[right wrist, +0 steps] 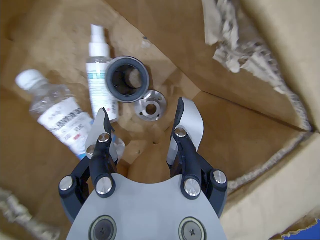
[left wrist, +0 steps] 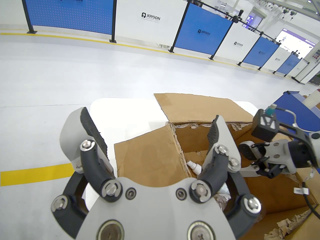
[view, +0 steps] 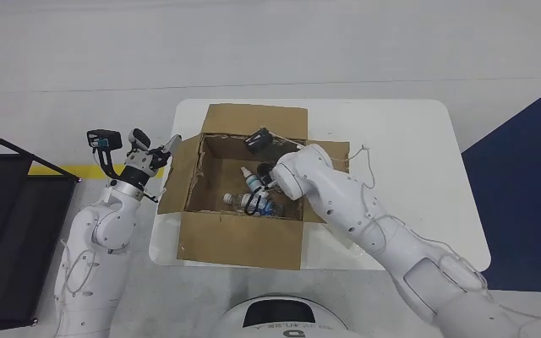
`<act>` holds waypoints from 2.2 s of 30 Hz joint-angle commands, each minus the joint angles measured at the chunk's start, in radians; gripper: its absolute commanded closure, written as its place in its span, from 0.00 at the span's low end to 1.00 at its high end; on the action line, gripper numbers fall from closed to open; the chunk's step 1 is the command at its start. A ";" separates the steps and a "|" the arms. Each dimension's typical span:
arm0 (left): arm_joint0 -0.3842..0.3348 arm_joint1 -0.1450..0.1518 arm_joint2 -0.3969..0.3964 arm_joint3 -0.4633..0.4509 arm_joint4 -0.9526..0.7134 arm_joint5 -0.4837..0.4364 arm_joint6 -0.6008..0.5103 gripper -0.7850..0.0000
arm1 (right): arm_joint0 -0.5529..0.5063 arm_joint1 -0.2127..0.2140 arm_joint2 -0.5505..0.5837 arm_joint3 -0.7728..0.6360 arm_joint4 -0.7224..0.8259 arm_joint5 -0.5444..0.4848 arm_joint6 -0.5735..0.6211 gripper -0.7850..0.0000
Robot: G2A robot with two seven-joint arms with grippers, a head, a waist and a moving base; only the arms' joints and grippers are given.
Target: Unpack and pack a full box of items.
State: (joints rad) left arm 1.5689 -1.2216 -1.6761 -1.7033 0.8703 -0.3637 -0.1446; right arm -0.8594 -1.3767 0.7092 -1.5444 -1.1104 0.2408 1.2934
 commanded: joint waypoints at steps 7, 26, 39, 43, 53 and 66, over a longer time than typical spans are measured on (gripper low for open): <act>0.000 0.000 0.000 0.000 0.000 0.000 0.000 0.00 | -0.336 0.092 0.463 -0.511 0.224 -0.154 -0.106 0.51; 0.000 -0.001 0.014 -0.012 0.021 0.019 0.016 0.00 | -0.542 0.166 1.016 -0.264 0.779 -0.466 -0.122 0.09; -0.023 -0.001 0.041 0.017 0.066 0.067 0.039 0.00 | -0.339 0.189 0.940 0.115 1.157 -0.477 0.219 0.57; -0.034 0.000 0.043 0.041 0.094 0.081 0.061 0.00 | -0.314 0.202 0.919 0.149 1.295 -0.489 0.243 0.55; -0.052 0.007 -0.014 0.184 0.074 0.074 0.118 0.00 | -0.273 0.252 0.784 0.027 1.376 -0.444 0.243 0.51; -0.050 0.032 -0.100 0.404 0.169 -0.016 0.151 0.00 | -0.056 0.217 0.421 0.005 1.218 -0.292 0.155 0.25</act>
State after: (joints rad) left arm 1.5196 -1.1924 -1.7749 -1.3114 1.0085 -0.3702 0.0075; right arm -0.9337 -1.1563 1.1539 -1.5555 0.1151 -0.0591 1.4561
